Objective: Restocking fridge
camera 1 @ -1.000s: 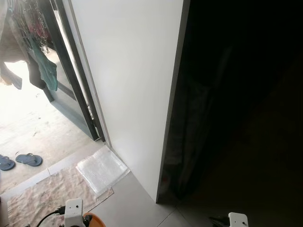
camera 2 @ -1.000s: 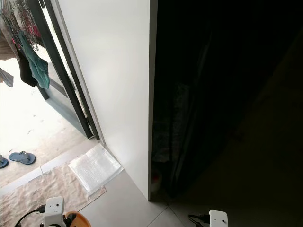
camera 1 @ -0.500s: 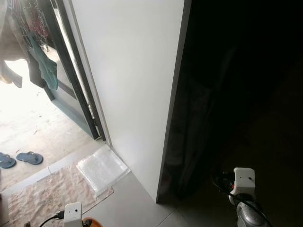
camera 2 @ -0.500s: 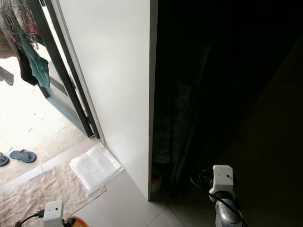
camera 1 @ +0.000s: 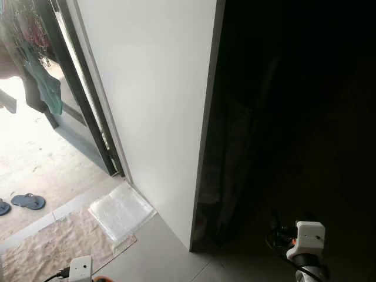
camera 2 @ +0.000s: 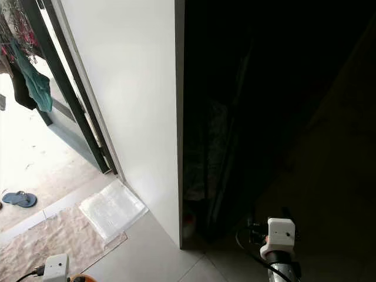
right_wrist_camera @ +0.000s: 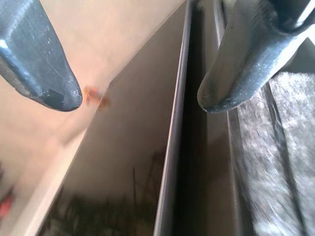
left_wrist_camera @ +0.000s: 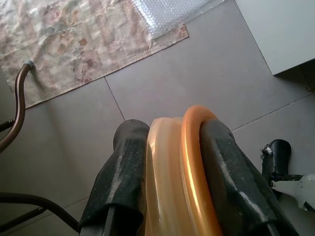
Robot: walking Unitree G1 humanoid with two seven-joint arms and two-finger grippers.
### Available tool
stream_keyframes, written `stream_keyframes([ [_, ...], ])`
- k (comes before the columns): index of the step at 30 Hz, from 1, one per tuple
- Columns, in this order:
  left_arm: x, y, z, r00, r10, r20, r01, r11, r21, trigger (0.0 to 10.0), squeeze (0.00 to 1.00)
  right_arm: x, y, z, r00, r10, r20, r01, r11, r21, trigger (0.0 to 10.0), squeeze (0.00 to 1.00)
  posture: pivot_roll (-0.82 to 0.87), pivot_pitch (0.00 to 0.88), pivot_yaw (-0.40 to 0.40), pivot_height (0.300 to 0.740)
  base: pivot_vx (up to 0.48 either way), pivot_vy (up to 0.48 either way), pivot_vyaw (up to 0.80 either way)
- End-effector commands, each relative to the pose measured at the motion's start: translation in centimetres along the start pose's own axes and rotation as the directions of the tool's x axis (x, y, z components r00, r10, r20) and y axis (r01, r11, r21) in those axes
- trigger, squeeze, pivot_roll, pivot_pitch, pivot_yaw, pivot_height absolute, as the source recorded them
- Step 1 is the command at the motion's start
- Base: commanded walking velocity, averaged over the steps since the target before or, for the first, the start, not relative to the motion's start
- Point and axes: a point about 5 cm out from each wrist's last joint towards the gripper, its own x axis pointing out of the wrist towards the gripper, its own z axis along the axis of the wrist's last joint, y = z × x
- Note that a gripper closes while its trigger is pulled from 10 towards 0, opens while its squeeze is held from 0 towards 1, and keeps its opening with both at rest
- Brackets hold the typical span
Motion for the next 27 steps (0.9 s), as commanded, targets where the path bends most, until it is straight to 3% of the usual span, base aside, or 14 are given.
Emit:
stream_keyframes([
  [1,-0.2,0.0,-1.1,0.999,-0.001,-0.043,0.001,1.0,-0.01,10.0,0.0,0.1,-1.1,-0.9,0.995,-0.041,-0.089,0.044,0.999,0.024,10.0,0.0,-0.2,0.0,-0.007,0.74,0.0,0.0,0.0],
  [3,-0.2,-0.1,-1.3,0.999,-0.004,-0.051,0.003,1.0,-0.014,10.0,0.0,0.3,-1.6,-2.3,0.969,-0.047,-0.242,0.056,0.998,0.029,10.0,0.0,-0.21,0.0,-0.011,0.74,0.0,0.0,0.0],
  [6,-0.2,-0.3,-1.4,0.999,-0.006,-0.054,0.005,1.0,-0.019,10.0,0.0,0.1,-1.7,-3.3,0.943,-0.035,-0.332,0.047,0.998,0.03,10.0,0.0,-0.2,0.0,-0.015,0.74,0.0,0.0,0.0],
  [7,-0.2,-0.4,-1.5,0.998,-0.008,-0.059,0.007,1.0,-0.022,10.0,0.0,-0.7,-1.5,-4.7,0.896,-0.02,-0.443,0.035,0.999,0.025,10.0,0.0,-0.19,0.0,-0.019,0.74,0.0,0.0,0.0],
  [11,-0.3,-0.5,-1.7,0.998,-0.009,-0.068,0.007,1.0,-0.025,10.0,0.0,-2.5,-0.9,-6.8,0.818,-0.001,-0.576,0.038,0.998,0.052,10.0,0.0,-0.17,0.0,-0.028,0.74,0.0,0.0,0.0],
  [19,-0.2,-1.0,-1.4,0.999,-0.017,-0.05,0.015,0.999,-0.033,10.0,0.0,-4.3,0.5,-8.3,0.763,0.035,-0.645,0.046,0.993,0.108,10.0,0.0,-0.17,0.0,-0.014,0.74,0.0,0.0,0.0],
  [21,-0.2,-1.0,-1.4,0.998,-0.019,-0.052,0.017,0.999,-0.036,10.0,0.0,-4.7,0.5,-8.6,0.752,0.038,-0.658,0.05,0.992,0.114,10.0,0.0,-0.17,0.0,-0.011,0.74,0.0,0.0,0.0],
  [23,-0.2,-1.0,-1.7,0.997,-0.028,-0.068,0.026,0.999,-0.03,10.0,0.0,-6.4,0.3,-9.7,0.716,0.048,-0.697,0.054,0.991,0.124,10.0,0.0,-0.18,0.0,-0.007,0.74,0.0,0.0,0.0],
  [27,-0.2,-1.0,-1.7,0.997,-0.027,-0.066,0.025,0.999,-0.03,10.0,0.0,-8.1,-0.6,-10.5,0.694,0.044,-0.719,0.068,0.99,0.127,10.0,0.0,-0.18,0.0,-0.003,0.74,0.0,0.0,0.0],
])
